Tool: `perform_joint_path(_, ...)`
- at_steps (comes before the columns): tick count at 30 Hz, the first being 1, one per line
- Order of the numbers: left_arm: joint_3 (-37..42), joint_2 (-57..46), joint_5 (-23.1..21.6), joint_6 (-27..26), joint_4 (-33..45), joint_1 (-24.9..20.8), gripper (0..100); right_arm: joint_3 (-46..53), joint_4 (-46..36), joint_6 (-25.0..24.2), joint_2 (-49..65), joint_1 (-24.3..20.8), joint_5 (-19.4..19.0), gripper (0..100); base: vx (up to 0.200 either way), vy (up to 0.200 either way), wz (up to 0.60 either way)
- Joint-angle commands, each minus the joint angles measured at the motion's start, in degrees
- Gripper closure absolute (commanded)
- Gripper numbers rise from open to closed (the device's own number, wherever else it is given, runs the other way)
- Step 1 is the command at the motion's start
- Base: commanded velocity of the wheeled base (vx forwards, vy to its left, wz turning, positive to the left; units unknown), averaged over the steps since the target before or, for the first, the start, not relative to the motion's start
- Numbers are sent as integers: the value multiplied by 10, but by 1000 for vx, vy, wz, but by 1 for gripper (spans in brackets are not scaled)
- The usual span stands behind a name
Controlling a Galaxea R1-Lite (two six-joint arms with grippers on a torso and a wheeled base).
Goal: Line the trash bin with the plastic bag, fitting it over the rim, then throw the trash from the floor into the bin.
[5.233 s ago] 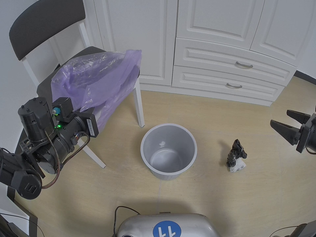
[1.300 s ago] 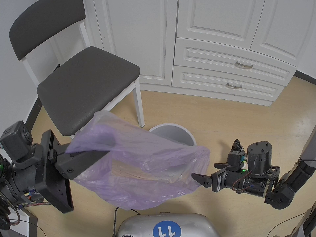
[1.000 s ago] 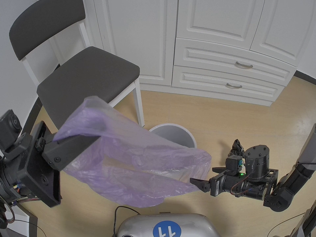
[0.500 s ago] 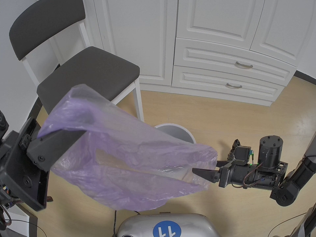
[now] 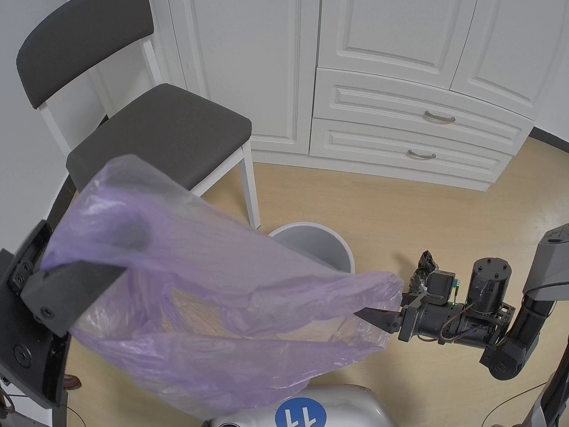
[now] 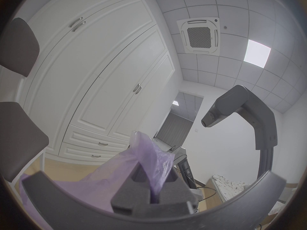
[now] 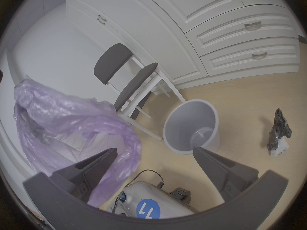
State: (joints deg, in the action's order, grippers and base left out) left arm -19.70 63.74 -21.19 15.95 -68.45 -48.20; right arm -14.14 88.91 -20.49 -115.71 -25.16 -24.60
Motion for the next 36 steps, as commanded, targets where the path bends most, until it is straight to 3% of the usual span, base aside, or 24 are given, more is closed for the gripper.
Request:
perform_joint_path(1,-1,-18,0,1,-1,-8,100,-12,11,-7,23,-3,-4,0,0,0,0)
perform_joint_path(8,2,-30,-1,-1,-1,-30,100,-36,11,0,56,-33,-54,0,0,0,0)
perform_joint_path(24,5,-27,-1,-1,-5,-40,100,-39,11,13,47,-24,-55,0,0,0,0)
perform_joint_path(30,9,-29,-1,-3,-5,-40,100,-39,11,87,40,3,-57,0,0,0,0)
perform_joint_path(36,12,-26,-2,-3,-5,-40,100,-34,11,86,47,-3,-58,0,0,0,0)
